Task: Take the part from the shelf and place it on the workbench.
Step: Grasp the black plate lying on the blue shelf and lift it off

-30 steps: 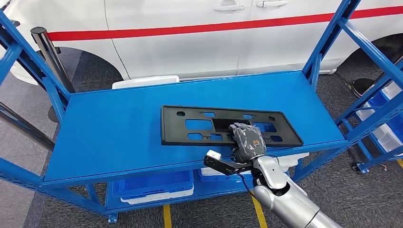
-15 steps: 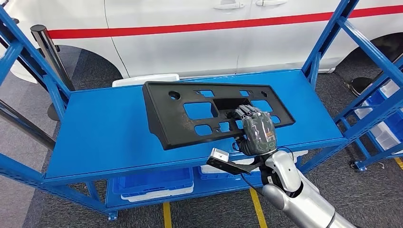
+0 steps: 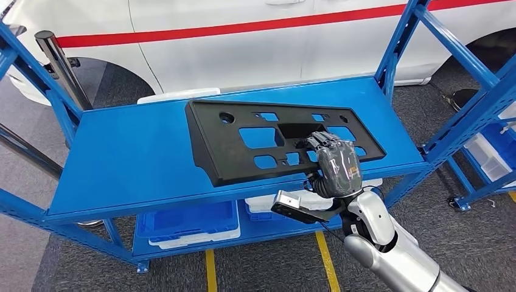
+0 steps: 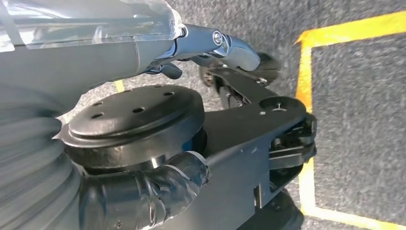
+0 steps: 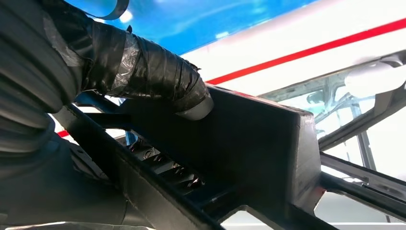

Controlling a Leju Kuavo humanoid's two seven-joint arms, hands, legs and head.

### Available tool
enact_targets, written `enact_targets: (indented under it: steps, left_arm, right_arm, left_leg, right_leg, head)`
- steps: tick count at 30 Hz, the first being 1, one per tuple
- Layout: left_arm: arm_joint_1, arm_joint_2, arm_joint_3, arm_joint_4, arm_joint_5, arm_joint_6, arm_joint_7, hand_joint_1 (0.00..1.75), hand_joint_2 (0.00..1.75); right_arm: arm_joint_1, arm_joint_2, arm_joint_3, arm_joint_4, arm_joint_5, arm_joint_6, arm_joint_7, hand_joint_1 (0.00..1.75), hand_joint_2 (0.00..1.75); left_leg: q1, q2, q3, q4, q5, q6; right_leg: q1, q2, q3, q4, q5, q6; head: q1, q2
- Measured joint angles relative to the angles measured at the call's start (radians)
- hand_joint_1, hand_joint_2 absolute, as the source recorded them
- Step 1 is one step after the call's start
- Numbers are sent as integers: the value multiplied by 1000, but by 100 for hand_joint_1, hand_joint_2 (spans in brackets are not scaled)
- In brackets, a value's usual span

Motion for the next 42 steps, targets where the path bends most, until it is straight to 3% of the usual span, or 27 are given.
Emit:
enact_targets:
  steps: [2, 4, 6, 8, 9, 11, 13, 14, 15, 17, 19, 21, 23, 24, 26, 28, 29, 30, 31, 33, 35, 36, 38, 39, 40, 42]
  left_arm:
    - [-1, 0, 0, 0, 0, 0, 0, 0, 175]
    - [-4, 2, 0, 0, 0, 0, -1, 0, 175]
    - [-6, 4, 0, 0, 0, 0, -2, 0, 175]
    - [-5, 3, 0, 0, 0, 0, -2, 0, 175]
    - [-5, 4, 0, 0, 0, 1, -2, 0, 175]
    - [-5, 4, 0, 0, 0, 1, -2, 0, 175]
    - [-6, 4, 0, 0, 0, 1, -2, 0, 175]
    - [-5, 3, 0, 0, 0, 0, -2, 0, 175]
    - [-5, 3, 0, 0, 0, 0, -2, 0, 175]
    - [-5, 3, 0, 0, 0, 0, -2, 0, 175]
    - [-5, 2, 0, 0, -1, 0, -2, 0, 175]
    - [-5, 2, 0, 0, -3, 0, -4, 0, 175]
    - [-5, 1, -1, 0, -5, 0, -6, 0, 175]
    - [-5, 1, -1, 0, -6, 1, -8, 0, 175]
    - [-4, 1, -1, 0, -3, 12, -12, 0, 175]
    - [-1, 0, -1, 0, 5, 35, -19, 0, 175]
    - [0, -1, -1, 0, 11, 47, -23, 0, 175]
    - [0, -3, -1, 0, 14, 56, -24, 0, 175]
    - [0, -4, 0, 0, 17, 64, -25, 0, 175]
    - [0, -6, 0, 0, 18, 72, -23, 0, 175]
    - [0, -8, 1, 0, 18, 77, -19, 0, 175]
    - [1, -9, 1, 0, 18, 78, -17, 0, 175]
    - [1, -13, 1, 0, 19, 80, -15, 0, 175]
    - [0, -15, 2, 0, 19, 80, -14, 0, 175]
    - [0, -17, 2, 0, 19, 80, -14, 0, 175]
    - [4, -20, 2, 0, 19, 80, -13, 0, 175]
  right_arm:
    - [0, -2, 0, -1, 0, 0, 0, 175, 175]
    - [0, -3, 0, -4, -1, 0, 0, 175, 175]
    - [-1, -5, 0, -6, -1, 0, 0, 175, 175]
    - [0, -6, 0, -7, -1, 0, -1, 175, 175]
    - [0, -8, 0, -8, -1, 0, -1, 175, 175]
    - [0, -12, 0, -8, -1, 0, -1, 175, 175]
    - [0, -14, 0, -8, -2, 0, -2, 175, 175]
    - [0, -14, 0, -8, -2, 0, -2, 175, 175]
    - [0, -15, 0, -8, -2, 0, -2, 175, 175]
    - [-1, -15, 0, -8, -2, 0, -2, 175, 175]
    - [-3, -16, 0, -9, -2, -1, -2, 175, 175]
    - [-6, -17, 0, -12, -2, -2, -2, 175, 175]
    - [-8, -18, 0, -13, -3, 0, -4, 175, 175]
    - [-10, -19, 0, -14, -3, 1, -6, 175, 175]
    - [-13, -18, 0, -14, -3, 5, -8, 175, 175]
    - [-15, -14, 0, -14, 0, 10, -9, 175, 175]
    - [-16, -9, 1, -14, 6, 14, -8, 175, 175]
    - [-16, -2, 4, -14, 16, 17, -3, 175, 175]
    - [-16, 8, 9, -13, 31, 19, 4, 175, 175]
    - [-20, 38, 28, -10, 67, 22, 27, 175, 175]
    - [-26, 69, 52, -6, 96, 23, 49, 175, 175]
    - [-29, 82, 63, -4, 104, 23, 58, 175, 175]
    - [-34, 96, 79, 0, 108, 22, 69, 175, 175]
    - [-36, 100, 85, 1, 109, 22, 71, 175, 175]
    - [-37, 101, 89, 3, 109, 22, 73, 175, 175]
    - [-41, 104, 98, 7, 109, 21, 74, 175, 175]
  left_leg:
    - [-3, 0, 81, -102, 51, 14]
    - [-11, -1, 171, -237, 73, 27]
    - [-18, -2, 197, -294, 72, 31]
    - [-18, 0, 186, -306, 95, 34]
    - [-16, 3, 180, -314, 110, 39]
    - [-12, 9, 159, -323, 141, 51]
    - [-16, 13, 127, -319, 162, 58]
    - [-17, 17, 109, -313, 171, 58]
    - [-18, 22, 91, -305, 179, 58]
    - [-18, 35, 56, -285, 190, 54]
    - [-20, 49, 31, -264, 196, 47]
    - [-23, 63, 23, -255, 204, 37]
    - [-22, 73, 21, -255, 213, 25]
    - [-21, 64, 15, -248, 200, 18]
    - [-18, 31, -8, -185, 119, 5]
    - [-16, 11, -32, -71, 21, 1]
    - [-15, 9, -34, -22, 2, 1]
    - [-15, 8, -25, 1, 9, 2]
    - [-14, 6, -1, -5, 33, 4]
    - [-13, -17, 92, -111, 82, 13]
    - [-13, -55, 188, -252, 76, 23]
    - [-15, -68, 213, -294, 67, 26]
    - [-16, -58, 212, -315, 79, 32]
    - [-14, -47, 207, -321, 93, 37]
    - [-13, -33, 197, -326, 107, 44]
    - [-15, -5, 171, -328, 134, 55]
  right_leg:
    - [4, 1, -16, 0, 16, 2]
    - [6, 0, -26, -2, 34, 9]
    - [4, -1, -27, -12, 53, 22]
    - [3, -1, -29, -20, 66, 34]
    - [4, 1, -35, -11, 50, 39]
    - [7, 3, -57, 63, -40, 43]
    - [7, 3, -78, 179, -128, 46]
    - [6, 3, -79, 226, -138, 48]
    - [5, 3, -68, 247, -125, 50]
    - [2, -6, 1, 192, -72, 52]
    - [7, -35, 96, 63, -77, 47]
    - [17, -48, 136, -10, -103, 33]
    - [17, -34, 124, -20, -89, 15]
    - [15, -28, 114, -23, -78, 6]
    - [9, -16, 86, -28, -50, -10]
    - [10, -1, 54, -27, -23, -15]
    - [10, 8, 37, -26, -10, -14]
    - [10, 16, 19, -25, 4, -12]
    - [10, 26, 2, -23, 17, -10]
    - [9, 47, -29, -21, 43, -5]
    - [9, 67, -46, -22, 67, 5]
    - [8, 76, -50, -27, 80, 11]
    - [6, 91, -52, -42, 106, 25]
    - [5, 84, -56, -42, 102, 30]
    - [6, 68, -64, -27, 76, 33]
    - [4, 24, -89, 64, -31, 36]
  head:
    - [0, 0]
    - [0, 0]
    - [0, 0]
    - [0, 0]
    - [1, 0]
    - [1, 0]
    - [1, 0]
    - [1, 0]
    - [1, 0]
    - [1, 0]
    - [1, 0]
    - [1, 0]
    - [1, 0]
    - [1, 0]
    - [1, 0]
    - [1, 0]
    - [1, 0]
    - [1, 0]
    - [1, 0]
    - [1, 0]
    - [1, 0]
    - [0, 0]
    - [0, 0]
    - [0, 0]
    - [0, 0]
    - [1, 0]
